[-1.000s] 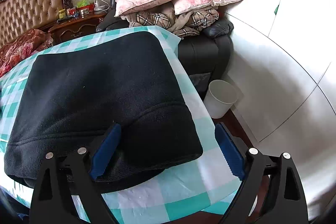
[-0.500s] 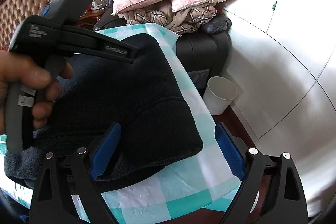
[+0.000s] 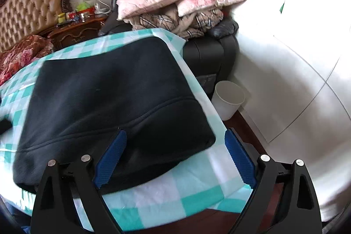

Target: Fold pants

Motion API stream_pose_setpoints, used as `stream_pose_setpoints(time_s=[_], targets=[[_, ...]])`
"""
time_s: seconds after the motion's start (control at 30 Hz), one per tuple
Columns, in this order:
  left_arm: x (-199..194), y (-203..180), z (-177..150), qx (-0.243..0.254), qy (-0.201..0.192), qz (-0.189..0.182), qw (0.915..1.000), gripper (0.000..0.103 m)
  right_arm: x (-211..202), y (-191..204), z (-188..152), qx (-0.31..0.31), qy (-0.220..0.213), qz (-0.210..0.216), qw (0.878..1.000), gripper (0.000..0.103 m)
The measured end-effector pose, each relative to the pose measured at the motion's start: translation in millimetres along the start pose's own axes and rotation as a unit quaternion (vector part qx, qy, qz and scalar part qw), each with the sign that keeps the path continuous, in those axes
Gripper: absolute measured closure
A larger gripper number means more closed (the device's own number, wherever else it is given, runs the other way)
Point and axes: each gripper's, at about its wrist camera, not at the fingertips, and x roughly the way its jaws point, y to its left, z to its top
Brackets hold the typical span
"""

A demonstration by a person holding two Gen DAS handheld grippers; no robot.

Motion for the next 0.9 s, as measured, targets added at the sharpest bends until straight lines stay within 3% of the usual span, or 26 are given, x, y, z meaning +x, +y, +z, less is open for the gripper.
stream_pose_setpoints(time_s=[0.17,0.27,0.4,0.9], targets=[[-19.1,8.7,-20.6,-0.039,0.008,-0.021,0.999,0.002,-33.4,12.5,-5.9,-0.013,-0.017,0.001,1.0,0.016],[-31.0,10.7,-15.7,-0.043,-0.009,0.012,0.999,0.002,-46.7,17.4,-6.7,-0.014,-0.023,-0.005,1.0,0.016],[-34.7,19.9,-10.9,-0.062,-0.013,0.002,0.998,0.002,-54.9,16.3,-5.9,-0.008,-0.028,-0.008,1.0,0.016],[-30.3,8.0,-11.6,-0.051,-0.007,-0.008,0.9986,0.002,-52.8,7.5,-6.6,0.001,-0.024,-0.009,1.0,0.016]])
